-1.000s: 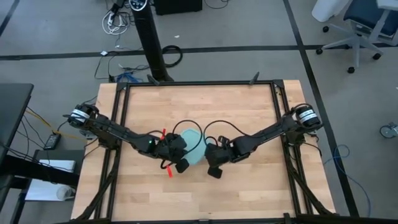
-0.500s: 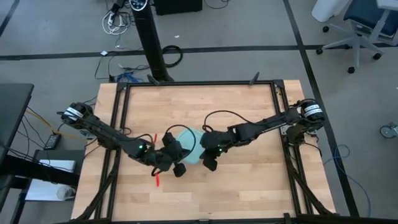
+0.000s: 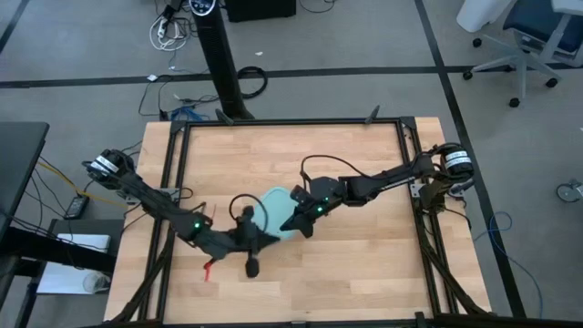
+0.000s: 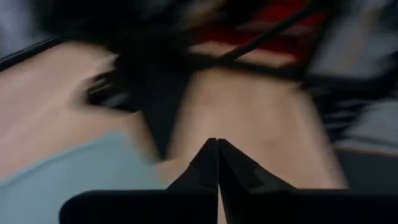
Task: Roll bandage
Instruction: Close the transparent tupperware
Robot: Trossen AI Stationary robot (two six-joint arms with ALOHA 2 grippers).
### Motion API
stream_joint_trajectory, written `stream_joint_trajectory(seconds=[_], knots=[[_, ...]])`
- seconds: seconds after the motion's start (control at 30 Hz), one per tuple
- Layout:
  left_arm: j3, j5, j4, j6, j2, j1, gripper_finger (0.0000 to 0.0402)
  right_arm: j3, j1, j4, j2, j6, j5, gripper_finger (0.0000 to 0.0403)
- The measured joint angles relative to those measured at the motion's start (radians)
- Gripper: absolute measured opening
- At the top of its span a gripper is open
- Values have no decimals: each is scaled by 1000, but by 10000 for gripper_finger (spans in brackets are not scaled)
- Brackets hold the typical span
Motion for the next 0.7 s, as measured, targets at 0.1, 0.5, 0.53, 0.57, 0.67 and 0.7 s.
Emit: stream_joint_trajectory(seconds=[0.1,0.5,0.53,0.57,0.67,0.7], knots=[[-67,148,264,93,0,-4,5,0,-22,12,0,19,-34,4],[-214,42,153,23,-82,84,5,0,-45,173,2,175,-121,6],[-222,43,123,3,-90,95,5,0,-46,171,7,184,-121,5],[-229,43,82,-22,-93,103,5,-1,-47,177,15,195,-124,4],[-229,39,0,-76,-87,124,5,-23,-47,258,42,229,-169,2],[-229,28,-9,-88,-88,127,5,-38,-50,310,51,247,-177,2]])
